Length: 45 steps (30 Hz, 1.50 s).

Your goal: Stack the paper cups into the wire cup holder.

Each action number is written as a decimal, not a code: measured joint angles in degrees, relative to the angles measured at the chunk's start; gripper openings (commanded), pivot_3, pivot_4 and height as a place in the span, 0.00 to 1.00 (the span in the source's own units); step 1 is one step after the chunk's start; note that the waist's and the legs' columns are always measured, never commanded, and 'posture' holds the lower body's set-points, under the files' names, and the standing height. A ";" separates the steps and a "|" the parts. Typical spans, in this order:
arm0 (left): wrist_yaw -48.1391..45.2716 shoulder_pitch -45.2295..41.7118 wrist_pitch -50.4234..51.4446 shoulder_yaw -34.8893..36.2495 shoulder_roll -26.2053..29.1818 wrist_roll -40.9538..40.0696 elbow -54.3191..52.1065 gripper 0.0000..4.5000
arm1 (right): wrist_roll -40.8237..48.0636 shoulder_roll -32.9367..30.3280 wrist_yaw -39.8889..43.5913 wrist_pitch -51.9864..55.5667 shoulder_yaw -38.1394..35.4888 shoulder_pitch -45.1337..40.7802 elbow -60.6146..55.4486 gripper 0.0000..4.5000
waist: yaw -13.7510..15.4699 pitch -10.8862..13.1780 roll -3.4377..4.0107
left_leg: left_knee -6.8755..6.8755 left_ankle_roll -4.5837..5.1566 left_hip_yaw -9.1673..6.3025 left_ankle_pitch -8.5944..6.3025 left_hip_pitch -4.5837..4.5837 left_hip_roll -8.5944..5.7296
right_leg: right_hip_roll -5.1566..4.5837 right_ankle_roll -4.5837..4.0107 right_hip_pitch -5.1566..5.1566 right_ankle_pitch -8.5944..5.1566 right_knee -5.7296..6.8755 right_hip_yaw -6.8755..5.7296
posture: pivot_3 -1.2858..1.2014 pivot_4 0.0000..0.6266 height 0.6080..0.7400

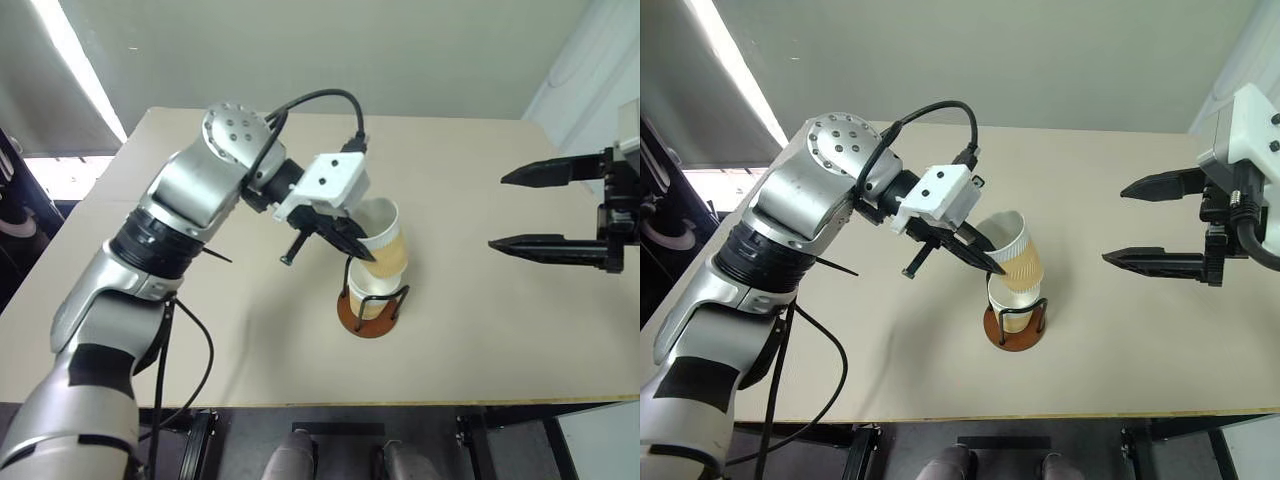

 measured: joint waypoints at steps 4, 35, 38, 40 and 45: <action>0.00 0.00 -0.05 -0.35 0.04 0.02 0.13 0.01 | 0.18 0.00 -0.36 -0.10 -0.16 0.23 0.00 0.92 | 0.05 0.00 0.00 | 0.00 0.00 0.00 0.00 0.00 0.00 | 0.00 0.01 0.00 0.00 0.00 0.00 | 0.52 0.24 1.00; -0.01 1.14 -4.54 -6.02 3.21 0.66 -1.80 0.13 | 0.17 -0.18 -0.71 -0.71 -0.16 0.30 0.37 0.92 | 0.26 0.00 0.00 | 0.01 0.00 0.00 0.00 0.00 0.00 | 0.00 0.02 0.01 0.00 0.00 0.01 | 0.52 0.24 1.00; -0.01 1.14 -4.95 -6.10 2.29 1.58 -1.01 0.34 | 0.14 -0.18 -0.81 -0.71 -0.16 0.62 0.35 0.92 | 0.33 0.00 0.00 | 0.02 0.01 0.00 0.00 0.00 0.00 | 0.00 0.02 0.01 0.00 0.00 0.01 | 0.52 0.24 1.00; -0.01 1.13 -5.34 -6.10 1.69 2.34 -0.24 0.49 | 0.11 -0.18 -0.85 -0.73 -0.16 0.67 0.36 0.92 | 0.34 0.00 0.00 | 0.01 0.01 0.00 0.00 0.00 0.00 | 0.00 0.02 0.00 0.00 0.00 0.01 | 0.52 0.24 1.00; -0.02 1.11 -4.85 -5.18 -0.29 2.66 -0.02 0.88 | -0.33 -0.20 -0.86 -1.06 -0.16 0.87 0.44 0.92 | 0.45 0.00 0.00 | 0.03 0.01 0.01 0.00 -0.01 -0.01 | 0.00 0.02 0.01 0.01 0.00 0.01 | 0.52 0.24 1.00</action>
